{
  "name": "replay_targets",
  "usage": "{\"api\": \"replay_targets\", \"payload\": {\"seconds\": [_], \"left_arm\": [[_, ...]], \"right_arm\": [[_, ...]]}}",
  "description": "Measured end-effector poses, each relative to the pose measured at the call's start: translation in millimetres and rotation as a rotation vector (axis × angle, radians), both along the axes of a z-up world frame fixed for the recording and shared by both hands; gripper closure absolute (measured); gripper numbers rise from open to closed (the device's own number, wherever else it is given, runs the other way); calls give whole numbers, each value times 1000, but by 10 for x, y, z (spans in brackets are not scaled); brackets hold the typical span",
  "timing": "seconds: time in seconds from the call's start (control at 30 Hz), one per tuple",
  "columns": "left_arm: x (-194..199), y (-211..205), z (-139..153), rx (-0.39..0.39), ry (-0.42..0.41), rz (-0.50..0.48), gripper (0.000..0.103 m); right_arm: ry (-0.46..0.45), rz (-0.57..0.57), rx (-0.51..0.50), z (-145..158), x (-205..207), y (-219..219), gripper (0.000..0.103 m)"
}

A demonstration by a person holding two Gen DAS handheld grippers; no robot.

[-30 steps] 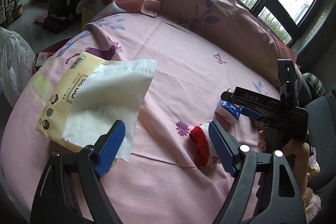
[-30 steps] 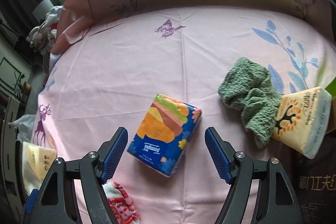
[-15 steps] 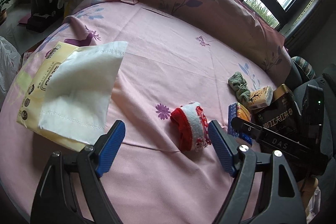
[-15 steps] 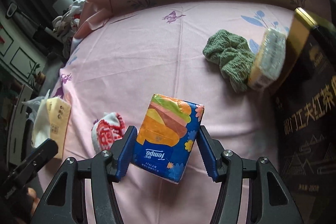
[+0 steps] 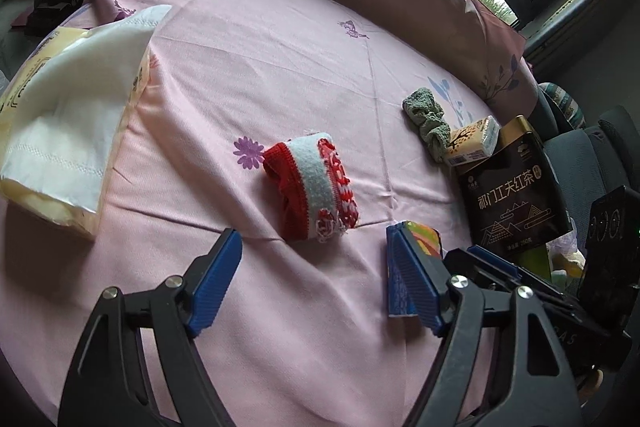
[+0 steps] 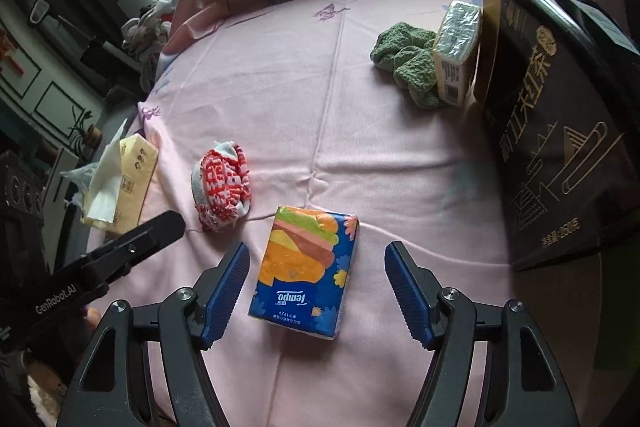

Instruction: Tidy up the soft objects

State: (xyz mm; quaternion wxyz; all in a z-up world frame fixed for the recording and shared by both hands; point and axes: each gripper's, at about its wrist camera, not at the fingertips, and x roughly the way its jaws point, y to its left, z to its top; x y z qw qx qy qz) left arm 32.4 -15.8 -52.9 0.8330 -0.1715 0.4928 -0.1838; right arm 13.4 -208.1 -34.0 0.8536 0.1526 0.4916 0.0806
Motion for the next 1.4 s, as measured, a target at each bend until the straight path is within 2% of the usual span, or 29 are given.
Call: {"api": "replay_targets", "payload": {"seconds": [0.1, 0.23, 0.27, 0.3, 0.33, 0.4, 0.5, 0.63, 0.8, 0.9, 0.97, 1.03, 1.2, 1.4], "left_arm": [[-81, -97, -7, -12, 4, -36, 28], [-176, -332, -45, 10, 11, -130, 30], [-196, -398, -60, 15, 16, -159, 32], [-213, -460, -79, 16, 21, -183, 34], [-223, -520, -103, 15, 27, -202, 35], [-236, -622, -140, 20, 34, -231, 37], [-208, -717, -209, 34, 52, -248, 41], [-147, -743, -243, 5, 50, -259, 43], [-76, -738, -279, -61, 75, -270, 59], [-60, -768, -282, -65, 74, -272, 60], [-56, -778, -280, -69, 66, -278, 61], [-50, -778, -264, -77, 59, -277, 62], [-137, -798, -45, -92, -42, -281, 64], [-422, -979, 509, -132, -293, -321, 64]], "right_arm": [[-49, -33, 74, 109, -97, -137, 32], [-88, -62, 67, 165, -165, -179, 32], [-85, -74, 72, 158, -164, -190, 34], [-79, -87, 79, 148, -162, -204, 42], [-74, -93, 88, 131, -162, -215, 45], [-63, -91, 120, 80, -134, -225, 47], [-12, -89, 136, -67, -75, -209, 47], [44, -89, 132, -253, 24, -183, 47], [66, -70, 139, -379, 100, -165, 47], [66, -51, 179, -399, 129, -182, 57], [72, -41, 228, -423, 140, -204, 61], [65, -50, 228, -411, 132, -216, 61], [-6, -47, 207, -194, 7, -240, 61], [-214, -73, 125, 438, -353, -379, 61]]}}
